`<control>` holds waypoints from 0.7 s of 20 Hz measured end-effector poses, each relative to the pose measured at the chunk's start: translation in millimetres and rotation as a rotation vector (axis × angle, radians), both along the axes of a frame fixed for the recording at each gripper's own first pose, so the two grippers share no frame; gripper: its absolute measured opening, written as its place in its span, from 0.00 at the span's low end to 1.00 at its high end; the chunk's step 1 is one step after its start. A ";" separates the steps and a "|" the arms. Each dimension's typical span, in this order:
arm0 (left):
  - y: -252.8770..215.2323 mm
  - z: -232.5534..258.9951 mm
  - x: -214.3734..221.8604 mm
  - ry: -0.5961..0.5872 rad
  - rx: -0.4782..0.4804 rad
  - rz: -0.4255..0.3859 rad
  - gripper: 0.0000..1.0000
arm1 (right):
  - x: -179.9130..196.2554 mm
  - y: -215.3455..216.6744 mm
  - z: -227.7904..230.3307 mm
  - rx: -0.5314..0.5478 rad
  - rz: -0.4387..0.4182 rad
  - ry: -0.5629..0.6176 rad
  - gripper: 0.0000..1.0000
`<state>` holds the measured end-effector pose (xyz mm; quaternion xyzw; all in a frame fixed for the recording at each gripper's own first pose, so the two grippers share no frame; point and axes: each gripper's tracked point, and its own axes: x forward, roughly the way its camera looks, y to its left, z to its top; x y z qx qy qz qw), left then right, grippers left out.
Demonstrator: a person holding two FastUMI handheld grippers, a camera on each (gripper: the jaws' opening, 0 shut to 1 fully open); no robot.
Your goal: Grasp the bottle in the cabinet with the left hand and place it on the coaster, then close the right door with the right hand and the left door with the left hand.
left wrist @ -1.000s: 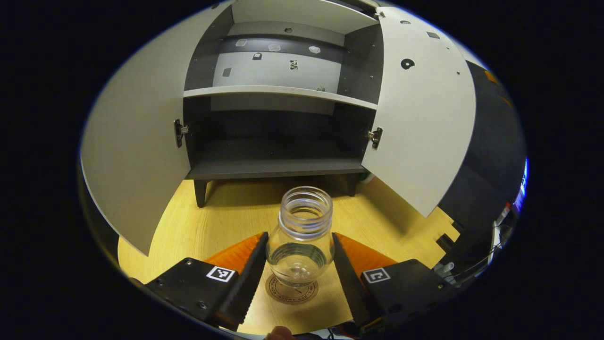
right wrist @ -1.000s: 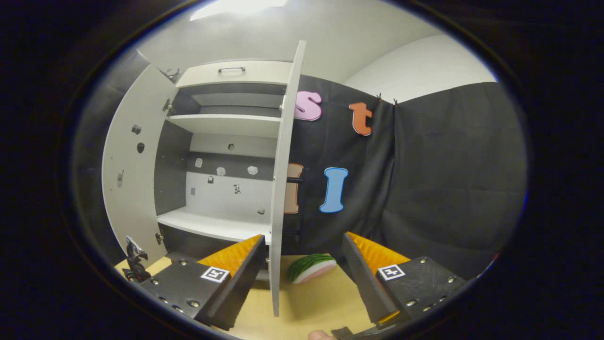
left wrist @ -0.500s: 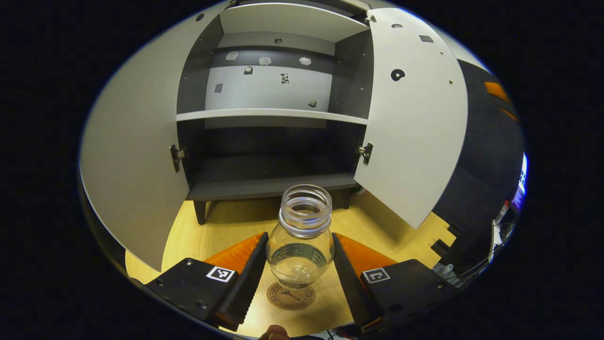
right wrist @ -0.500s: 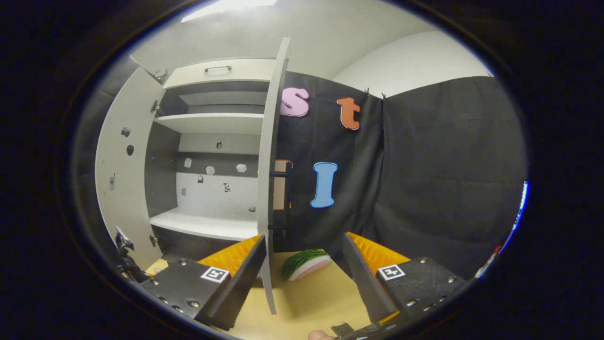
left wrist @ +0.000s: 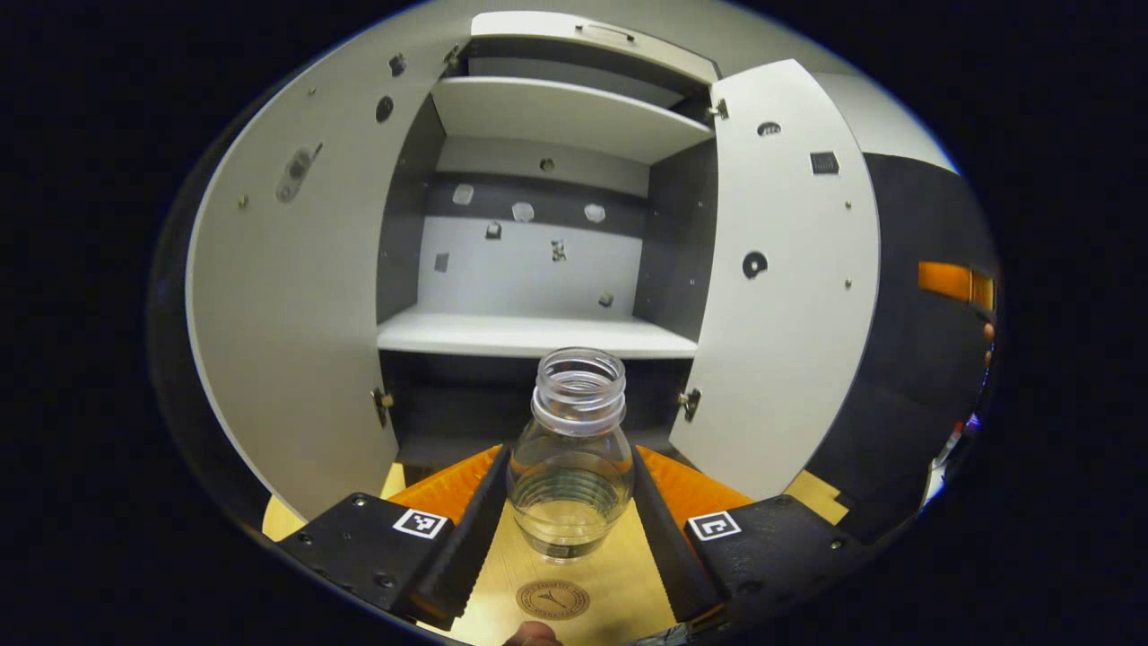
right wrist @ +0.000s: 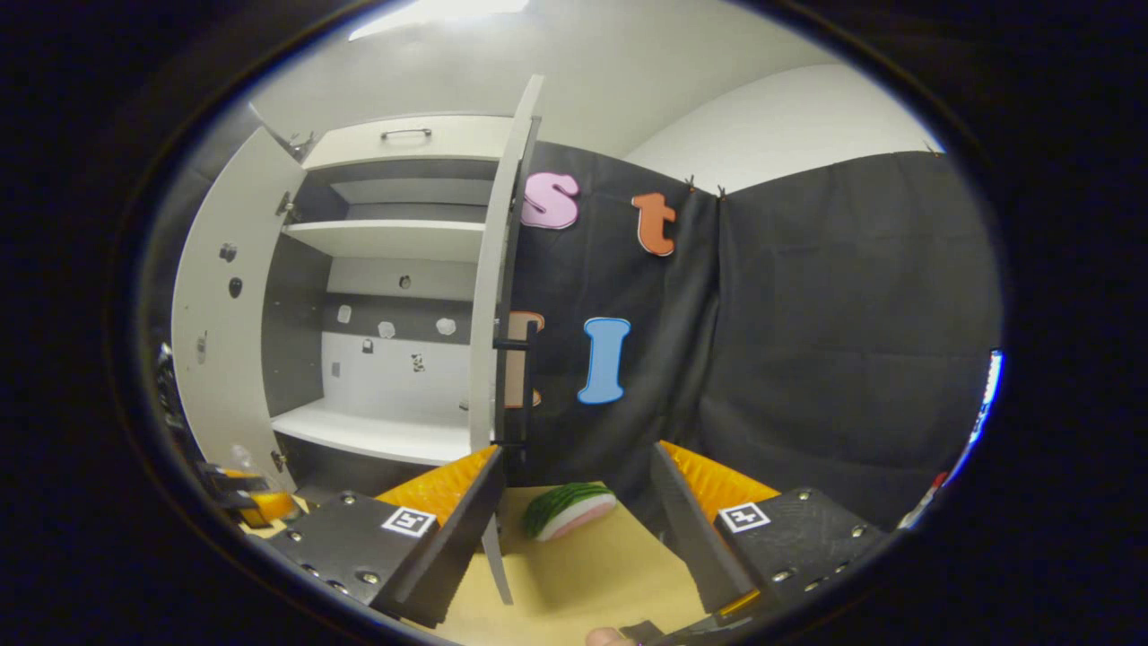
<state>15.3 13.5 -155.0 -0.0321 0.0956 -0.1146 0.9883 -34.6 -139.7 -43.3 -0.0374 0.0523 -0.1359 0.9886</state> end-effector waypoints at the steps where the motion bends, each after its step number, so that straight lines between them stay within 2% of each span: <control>1: 4.7 17.0 -0.6 -0.020 -0.004 0.020 0.82 | 1.6 -4.1 3.7 -0.008 -0.011 -0.007 0.99; 6: 27.2 95.4 -11.4 -0.101 -0.019 0.108 0.82 | 23.5 -26.6 18.1 -0.010 -0.079 -0.052 0.96; 9: 40.6 130.5 -22.2 -0.125 -0.005 0.150 0.82 | 38.5 -20.3 27.1 0.014 -0.056 -0.085 0.99; 10: 45.7 139.3 -24.4 -0.130 0.005 0.167 0.82 | 43.1 -16.7 28.6 0.018 -0.039 -0.093 0.96; 14: 62.6 164.5 -33.9 -0.165 0.028 0.221 0.82 | 64.5 -1.1 27.8 0.031 0.014 -0.096 0.97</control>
